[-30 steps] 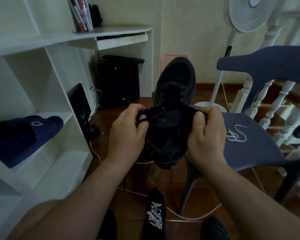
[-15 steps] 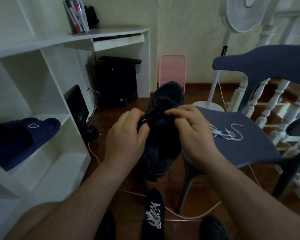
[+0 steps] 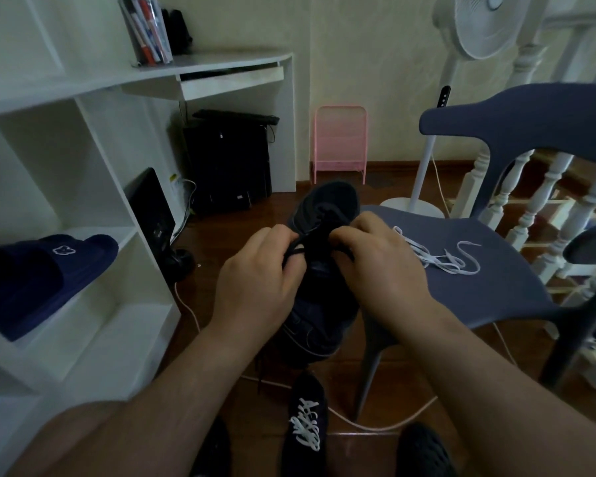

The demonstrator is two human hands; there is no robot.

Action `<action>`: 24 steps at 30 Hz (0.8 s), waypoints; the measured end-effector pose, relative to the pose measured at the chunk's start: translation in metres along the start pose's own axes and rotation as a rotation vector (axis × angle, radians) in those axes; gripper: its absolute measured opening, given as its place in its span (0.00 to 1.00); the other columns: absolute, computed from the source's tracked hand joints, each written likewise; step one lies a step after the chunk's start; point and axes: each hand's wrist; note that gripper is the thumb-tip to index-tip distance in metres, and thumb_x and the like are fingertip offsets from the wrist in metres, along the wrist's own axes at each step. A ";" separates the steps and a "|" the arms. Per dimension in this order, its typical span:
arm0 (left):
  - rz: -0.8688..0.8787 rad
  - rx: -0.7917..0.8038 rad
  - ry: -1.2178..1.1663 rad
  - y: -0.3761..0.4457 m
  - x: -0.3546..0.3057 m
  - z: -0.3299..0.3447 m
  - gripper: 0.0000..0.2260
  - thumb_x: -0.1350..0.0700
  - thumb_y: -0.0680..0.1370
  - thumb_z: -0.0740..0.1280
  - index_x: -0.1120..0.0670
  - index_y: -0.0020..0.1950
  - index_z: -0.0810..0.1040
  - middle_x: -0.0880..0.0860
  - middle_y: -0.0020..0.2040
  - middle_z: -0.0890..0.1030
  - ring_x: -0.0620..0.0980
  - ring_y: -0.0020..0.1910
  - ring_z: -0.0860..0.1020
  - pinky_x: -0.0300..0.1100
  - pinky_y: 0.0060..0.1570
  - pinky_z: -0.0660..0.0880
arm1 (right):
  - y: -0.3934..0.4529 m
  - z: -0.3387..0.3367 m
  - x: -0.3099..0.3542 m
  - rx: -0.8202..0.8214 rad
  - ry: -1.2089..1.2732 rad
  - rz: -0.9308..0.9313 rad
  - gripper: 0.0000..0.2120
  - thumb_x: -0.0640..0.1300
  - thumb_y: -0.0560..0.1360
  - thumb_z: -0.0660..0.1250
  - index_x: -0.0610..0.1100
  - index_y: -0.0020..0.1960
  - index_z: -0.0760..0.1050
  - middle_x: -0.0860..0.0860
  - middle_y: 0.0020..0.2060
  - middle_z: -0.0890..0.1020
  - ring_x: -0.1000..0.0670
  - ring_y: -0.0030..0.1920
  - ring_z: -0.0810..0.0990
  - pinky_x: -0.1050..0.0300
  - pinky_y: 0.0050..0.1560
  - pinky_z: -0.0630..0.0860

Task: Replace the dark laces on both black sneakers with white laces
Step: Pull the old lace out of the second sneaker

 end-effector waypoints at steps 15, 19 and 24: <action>-0.025 -0.005 -0.046 -0.001 -0.005 0.004 0.05 0.52 0.83 0.65 0.52 0.54 0.77 0.43 0.44 0.74 0.43 0.42 0.71 0.34 0.34 0.66 | 0.000 0.007 0.011 -0.118 0.062 -0.075 0.14 0.55 0.78 0.64 0.48 0.54 0.84 0.49 0.49 0.72 0.45 0.49 0.70 0.42 0.43 0.75; -0.036 -0.007 -0.061 -0.001 -0.001 0.003 0.05 0.50 0.83 0.64 0.50 0.55 0.78 0.43 0.46 0.76 0.42 0.43 0.73 0.44 0.36 0.73 | 0.002 0.006 0.011 -0.159 0.160 -0.035 0.08 0.49 0.77 0.69 0.46 0.49 0.84 0.50 0.46 0.75 0.48 0.47 0.73 0.53 0.45 0.72; -0.072 -0.066 -0.041 0.002 0.006 0.001 0.07 0.49 0.82 0.67 0.49 0.57 0.82 0.40 0.54 0.74 0.42 0.47 0.76 0.48 0.41 0.79 | 0.005 0.001 0.002 -0.157 0.364 0.257 0.08 0.42 0.76 0.67 0.45 0.38 0.77 0.53 0.36 0.75 0.54 0.37 0.71 0.67 0.39 0.65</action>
Point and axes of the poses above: each hand's wrist, its own y-axis towards the middle knuckle, its own z-axis out of the palm, x = y × z
